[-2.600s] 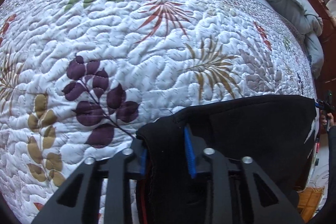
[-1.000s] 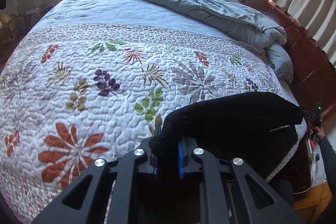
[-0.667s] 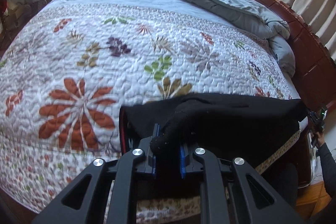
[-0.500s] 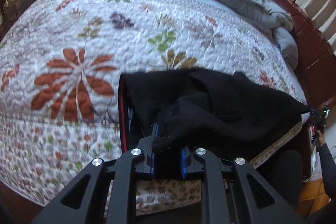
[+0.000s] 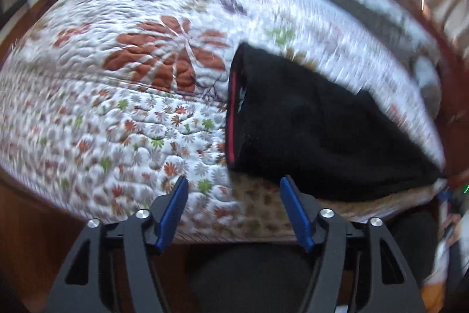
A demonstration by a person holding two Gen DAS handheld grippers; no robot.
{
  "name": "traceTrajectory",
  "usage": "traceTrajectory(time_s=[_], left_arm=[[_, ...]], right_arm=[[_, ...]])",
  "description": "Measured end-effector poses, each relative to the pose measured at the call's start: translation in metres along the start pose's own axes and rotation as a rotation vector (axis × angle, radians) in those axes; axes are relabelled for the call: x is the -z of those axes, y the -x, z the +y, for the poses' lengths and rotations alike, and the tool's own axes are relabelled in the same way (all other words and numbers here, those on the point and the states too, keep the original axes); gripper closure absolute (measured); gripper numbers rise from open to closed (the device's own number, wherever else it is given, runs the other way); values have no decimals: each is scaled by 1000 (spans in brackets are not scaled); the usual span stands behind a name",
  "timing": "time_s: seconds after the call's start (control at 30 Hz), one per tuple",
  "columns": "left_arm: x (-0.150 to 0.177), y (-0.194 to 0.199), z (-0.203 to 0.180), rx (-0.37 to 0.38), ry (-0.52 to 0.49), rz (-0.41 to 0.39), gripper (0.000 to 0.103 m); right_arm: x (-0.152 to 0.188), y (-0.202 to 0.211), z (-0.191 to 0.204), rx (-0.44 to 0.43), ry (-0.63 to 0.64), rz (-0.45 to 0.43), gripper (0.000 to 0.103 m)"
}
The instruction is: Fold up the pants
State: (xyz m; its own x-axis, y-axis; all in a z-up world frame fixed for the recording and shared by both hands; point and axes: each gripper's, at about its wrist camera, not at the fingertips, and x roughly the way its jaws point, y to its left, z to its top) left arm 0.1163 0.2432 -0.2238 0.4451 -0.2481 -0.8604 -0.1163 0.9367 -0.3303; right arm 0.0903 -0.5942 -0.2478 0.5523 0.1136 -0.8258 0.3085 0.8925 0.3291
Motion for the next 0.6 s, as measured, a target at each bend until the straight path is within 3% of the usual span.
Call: traceTrajectory(time_s=[0.07, 0.13, 0.2, 0.33, 0.47, 0.6], left_arm=[[2, 10, -3, 118, 74, -49, 22], [-1, 7, -10, 164, 100, -67, 16], [-11, -12, -19, 133, 125, -31, 16], [-22, -47, -24, 22, 137, 41, 18], [-21, -73, -19, -84, 181, 147, 49], [-22, -73, -19, -104, 180, 183, 62]], right_arm=[[5, 9, -1, -130, -122, -21, 26], [4, 15, -5, -219, -235, -45, 21], [2, 14, -11, -301, -355, -51, 20], [-10, 12, -24, -364, -529, -63, 18], [-25, 9, -43, -416, -676, -72, 17], [-42, -4, -52, -337, -689, -49, 16]])
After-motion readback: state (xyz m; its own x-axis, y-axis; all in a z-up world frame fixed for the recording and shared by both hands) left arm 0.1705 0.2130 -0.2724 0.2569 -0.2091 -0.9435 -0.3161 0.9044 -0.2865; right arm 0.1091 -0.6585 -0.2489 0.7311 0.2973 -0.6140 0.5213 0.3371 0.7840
